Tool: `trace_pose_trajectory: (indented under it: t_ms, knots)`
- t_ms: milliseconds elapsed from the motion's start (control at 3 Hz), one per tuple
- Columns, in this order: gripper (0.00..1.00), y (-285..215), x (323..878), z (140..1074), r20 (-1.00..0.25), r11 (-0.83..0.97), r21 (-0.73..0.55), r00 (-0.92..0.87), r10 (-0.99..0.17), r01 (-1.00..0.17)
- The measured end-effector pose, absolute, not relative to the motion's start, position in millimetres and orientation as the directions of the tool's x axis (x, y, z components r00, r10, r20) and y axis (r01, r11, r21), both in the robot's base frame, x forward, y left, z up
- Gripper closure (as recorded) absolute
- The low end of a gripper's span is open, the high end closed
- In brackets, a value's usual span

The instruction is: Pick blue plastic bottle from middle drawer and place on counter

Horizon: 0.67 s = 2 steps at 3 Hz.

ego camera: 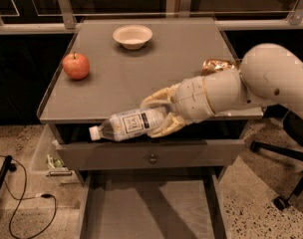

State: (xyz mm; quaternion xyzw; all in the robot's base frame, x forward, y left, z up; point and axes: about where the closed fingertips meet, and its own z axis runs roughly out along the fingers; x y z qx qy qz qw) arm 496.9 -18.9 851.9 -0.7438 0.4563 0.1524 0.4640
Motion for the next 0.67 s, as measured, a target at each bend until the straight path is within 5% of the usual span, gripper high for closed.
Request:
trace_pose_trajectory:
  t_ms: [667]
  knots:
    - [1.00, -26.7, 482.6, 862.0, -0.651, -0.133, -0.565, 0.539, -0.535, -0.814]
